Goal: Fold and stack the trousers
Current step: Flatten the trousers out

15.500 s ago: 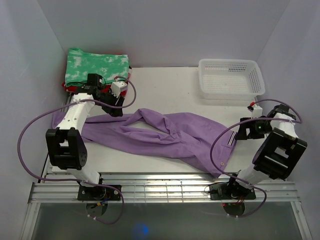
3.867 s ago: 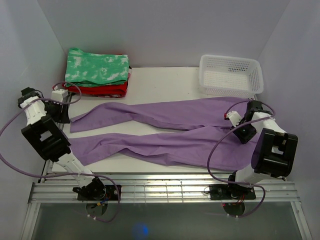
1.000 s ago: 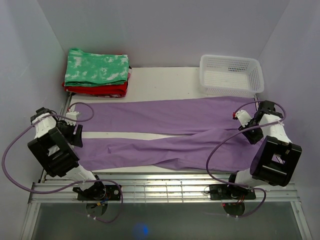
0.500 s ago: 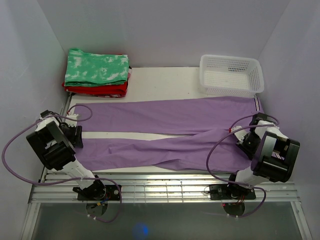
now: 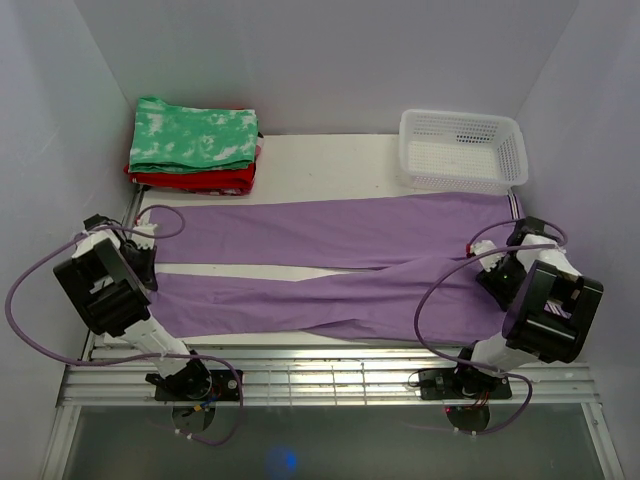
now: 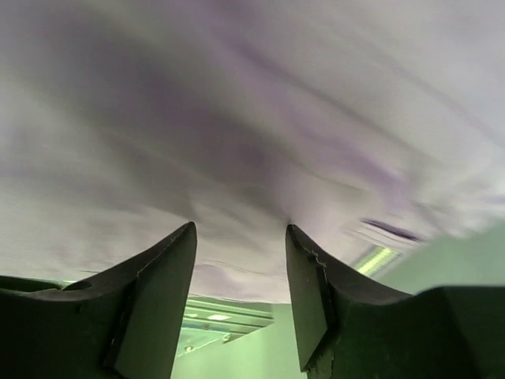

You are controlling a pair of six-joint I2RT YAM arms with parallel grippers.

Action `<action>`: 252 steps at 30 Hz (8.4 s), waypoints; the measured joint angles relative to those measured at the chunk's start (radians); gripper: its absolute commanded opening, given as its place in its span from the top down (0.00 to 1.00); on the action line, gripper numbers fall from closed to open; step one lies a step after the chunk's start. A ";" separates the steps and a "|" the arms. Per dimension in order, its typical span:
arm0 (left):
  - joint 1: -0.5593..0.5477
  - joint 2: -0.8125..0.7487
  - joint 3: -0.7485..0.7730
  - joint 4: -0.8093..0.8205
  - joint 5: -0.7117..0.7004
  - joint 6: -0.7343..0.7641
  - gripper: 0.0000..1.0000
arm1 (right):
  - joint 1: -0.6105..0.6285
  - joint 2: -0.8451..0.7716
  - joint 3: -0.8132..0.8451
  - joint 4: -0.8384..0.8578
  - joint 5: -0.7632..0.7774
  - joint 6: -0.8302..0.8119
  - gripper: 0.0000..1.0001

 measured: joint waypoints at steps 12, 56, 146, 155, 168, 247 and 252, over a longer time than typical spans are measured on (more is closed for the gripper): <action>0.005 0.056 0.360 -0.083 -0.056 0.051 1.00 | -0.137 0.125 0.088 0.106 0.038 0.010 0.60; 0.357 -0.074 -0.046 -0.143 -0.058 0.284 0.09 | -0.546 0.138 0.211 -0.248 -0.190 0.039 0.26; 0.339 -0.048 0.225 -0.270 0.002 0.440 1.00 | -0.573 0.218 0.478 -0.549 -0.362 0.035 0.92; 0.362 0.007 0.329 -0.322 0.002 0.470 1.00 | -0.564 0.248 0.640 -0.669 -0.440 0.012 0.92; 0.428 -0.034 0.097 -0.276 -0.071 0.616 0.72 | -0.580 0.094 0.344 -0.385 -0.274 -0.223 0.64; 0.301 0.104 0.582 -0.512 0.354 0.672 0.18 | -0.608 -0.379 0.167 -0.248 -0.497 -0.866 0.28; 0.101 0.161 0.628 -0.351 0.391 0.361 0.19 | -0.383 -0.278 0.256 -0.246 -0.549 -0.811 0.31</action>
